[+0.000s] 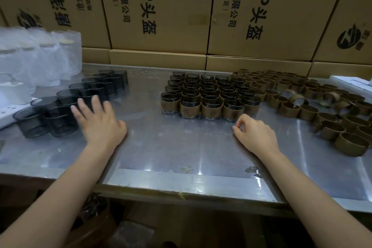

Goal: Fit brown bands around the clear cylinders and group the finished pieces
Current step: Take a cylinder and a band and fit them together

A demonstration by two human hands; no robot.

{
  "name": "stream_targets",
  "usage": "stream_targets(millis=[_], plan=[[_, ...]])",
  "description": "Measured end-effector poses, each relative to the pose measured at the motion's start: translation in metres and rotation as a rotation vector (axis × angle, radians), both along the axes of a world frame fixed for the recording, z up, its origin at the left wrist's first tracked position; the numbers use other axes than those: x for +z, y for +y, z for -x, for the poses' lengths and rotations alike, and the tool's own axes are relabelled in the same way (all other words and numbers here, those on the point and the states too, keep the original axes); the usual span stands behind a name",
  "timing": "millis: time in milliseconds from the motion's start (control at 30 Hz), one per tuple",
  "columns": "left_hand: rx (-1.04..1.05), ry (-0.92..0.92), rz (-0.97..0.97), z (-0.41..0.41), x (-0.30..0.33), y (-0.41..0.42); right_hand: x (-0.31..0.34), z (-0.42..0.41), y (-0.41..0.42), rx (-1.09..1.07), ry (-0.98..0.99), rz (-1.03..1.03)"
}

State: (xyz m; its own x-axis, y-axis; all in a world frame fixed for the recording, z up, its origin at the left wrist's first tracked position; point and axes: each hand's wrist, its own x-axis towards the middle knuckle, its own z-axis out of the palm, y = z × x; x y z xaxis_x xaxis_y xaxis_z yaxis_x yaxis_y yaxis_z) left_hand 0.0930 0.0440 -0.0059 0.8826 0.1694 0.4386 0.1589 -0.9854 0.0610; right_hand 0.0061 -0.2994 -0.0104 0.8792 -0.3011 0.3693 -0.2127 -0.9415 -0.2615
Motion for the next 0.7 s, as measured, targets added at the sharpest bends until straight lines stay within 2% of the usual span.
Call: stream_targets(millis=[133,200,267,500,600,700], plan=[[0.149,0.027,0.165,-0.006,-0.002,0.014,0.0,-0.001,-0.001,-0.004,0.003,-0.016],[0.168,-0.042,0.275,-0.008,-0.001,0.017,0.0,-0.002,-0.002,0.003,0.008,-0.011],[0.141,-0.107,0.297,-0.008,0.0,0.016,0.0,-0.003,-0.002,0.004,0.014,-0.008],[-0.067,-0.192,0.195,0.012,0.001,-0.008,-0.004,-0.009,-0.004,-0.005,0.019,0.001],[-0.203,-0.181,0.13,0.032,-0.001,-0.028,-0.006,-0.011,-0.005,-0.003,0.017,0.009],[-0.396,-0.195,0.151,0.052,-0.001,-0.054,-0.006,-0.012,-0.005,-0.008,0.02,0.016]])
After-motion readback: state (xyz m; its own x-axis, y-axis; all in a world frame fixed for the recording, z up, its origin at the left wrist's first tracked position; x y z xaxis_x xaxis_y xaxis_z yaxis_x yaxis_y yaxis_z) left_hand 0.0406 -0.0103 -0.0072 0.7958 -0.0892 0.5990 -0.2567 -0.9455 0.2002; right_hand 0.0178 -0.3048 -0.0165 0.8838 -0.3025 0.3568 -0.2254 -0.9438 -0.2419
